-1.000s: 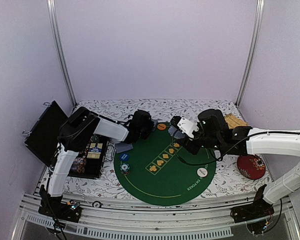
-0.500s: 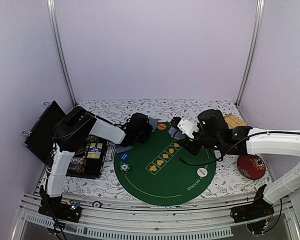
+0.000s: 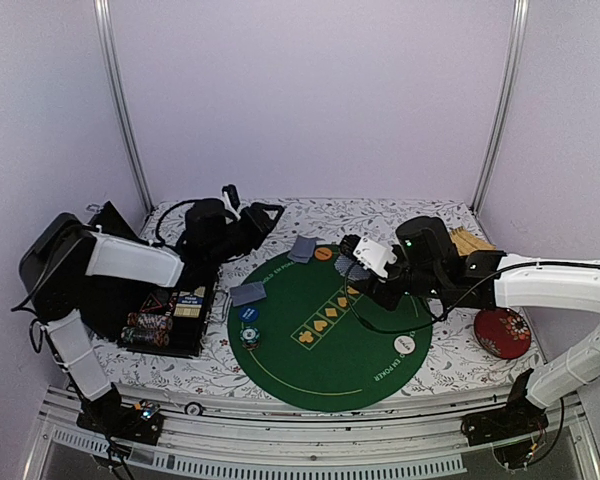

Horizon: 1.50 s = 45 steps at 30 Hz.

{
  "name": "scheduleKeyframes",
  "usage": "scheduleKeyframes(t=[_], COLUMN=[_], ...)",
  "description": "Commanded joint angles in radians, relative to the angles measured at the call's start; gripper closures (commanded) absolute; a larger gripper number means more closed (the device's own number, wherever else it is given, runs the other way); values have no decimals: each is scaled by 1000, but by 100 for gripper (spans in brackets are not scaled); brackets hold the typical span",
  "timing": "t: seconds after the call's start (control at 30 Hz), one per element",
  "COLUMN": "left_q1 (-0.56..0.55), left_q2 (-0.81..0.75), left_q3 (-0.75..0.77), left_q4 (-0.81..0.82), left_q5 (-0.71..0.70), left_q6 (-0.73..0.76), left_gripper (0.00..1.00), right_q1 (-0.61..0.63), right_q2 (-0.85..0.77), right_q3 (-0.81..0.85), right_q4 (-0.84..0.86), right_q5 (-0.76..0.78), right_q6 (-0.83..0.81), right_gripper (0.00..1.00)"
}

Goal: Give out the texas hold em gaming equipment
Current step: Pick up the poker card from the face-down deck piles.

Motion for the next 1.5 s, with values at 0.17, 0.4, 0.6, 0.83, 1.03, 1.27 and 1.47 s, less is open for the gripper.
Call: scheduleKeyframes(t=[0.17,0.4,0.6,0.83,1.03,1.27,1.47], left_q1=[-16,-86,-96,-101,-111,-112,-112], left_q2=[-166,-138,-101,-68,-53,-115,-147], left_q3=[73,194,230,227,249,218,200], left_q4=[-271,-528,-582,-603,-596,-626,-627], left_q5=[710,763,720,701,668,552,540], left_q6=[644,848,867,894,872,909,911], left_gripper=[10,12,25,27,28,54,60], right_q1=[-3,23,46,56,60,61,61], right_q2=[28,65,93,109,135,111,109], right_q3=[77,104,124,136,147,119,113], right_q4=[9,7,20,36,31,50,47], right_q5=[-65,-81,-88,-106,-101,-96,-90], right_q6=[-34,-43,-50,-48,-56,-54,-51], right_gripper=[54,54,54,54,54,54,54])
